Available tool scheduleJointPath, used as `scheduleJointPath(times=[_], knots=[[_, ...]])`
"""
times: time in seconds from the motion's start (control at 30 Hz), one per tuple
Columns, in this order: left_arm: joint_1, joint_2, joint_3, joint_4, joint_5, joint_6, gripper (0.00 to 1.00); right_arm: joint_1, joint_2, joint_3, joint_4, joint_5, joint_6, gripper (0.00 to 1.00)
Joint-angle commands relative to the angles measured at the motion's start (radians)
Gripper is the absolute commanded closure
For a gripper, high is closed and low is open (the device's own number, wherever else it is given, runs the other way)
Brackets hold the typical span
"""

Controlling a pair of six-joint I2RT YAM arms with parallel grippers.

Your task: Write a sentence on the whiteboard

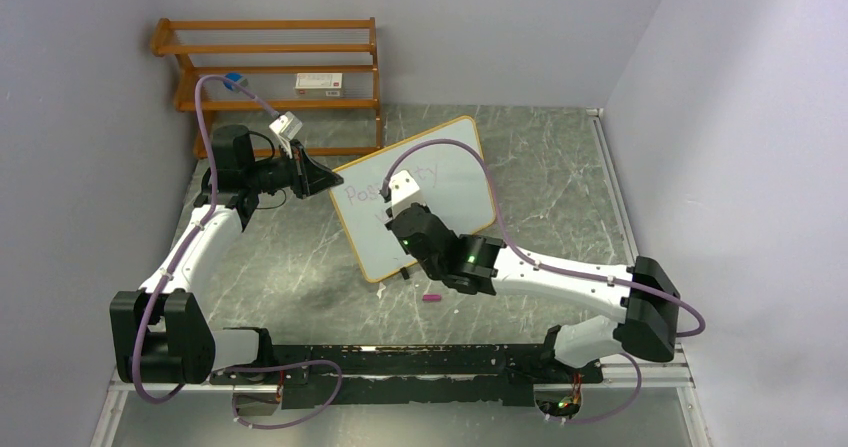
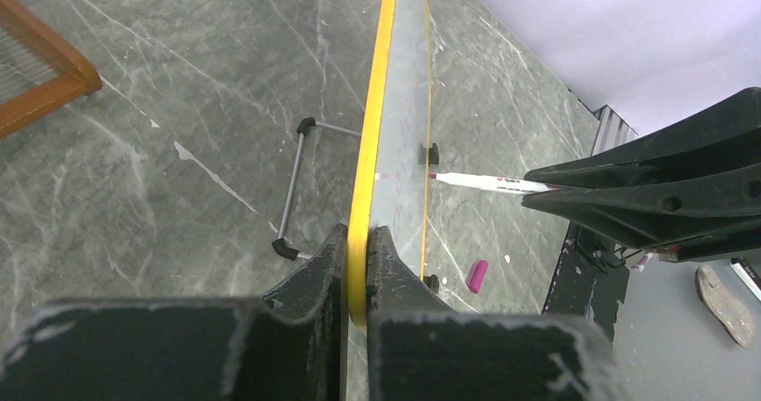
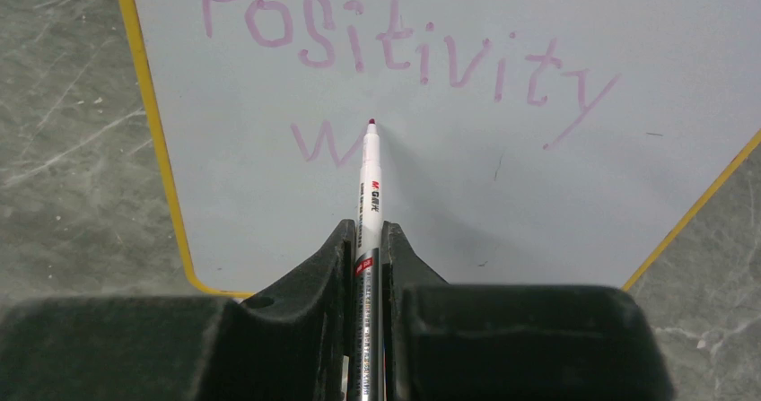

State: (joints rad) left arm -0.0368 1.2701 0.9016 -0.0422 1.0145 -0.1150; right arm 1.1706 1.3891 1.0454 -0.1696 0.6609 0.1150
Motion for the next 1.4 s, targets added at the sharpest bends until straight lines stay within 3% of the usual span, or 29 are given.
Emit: scheduleJointPath(times=[0.0,1.37], knots=[[-0.015,0.009,0.003,-0.039,-0.062,0.086,0.95,-0.005,-0.044,-0.029,0.006,-0.009,0.023,1.00],[-0.015,0.008,0.001,-0.031,-0.049,0.081,0.95,-0.071,0.011,-0.023,0.072,-0.050,0.054,1.00]])
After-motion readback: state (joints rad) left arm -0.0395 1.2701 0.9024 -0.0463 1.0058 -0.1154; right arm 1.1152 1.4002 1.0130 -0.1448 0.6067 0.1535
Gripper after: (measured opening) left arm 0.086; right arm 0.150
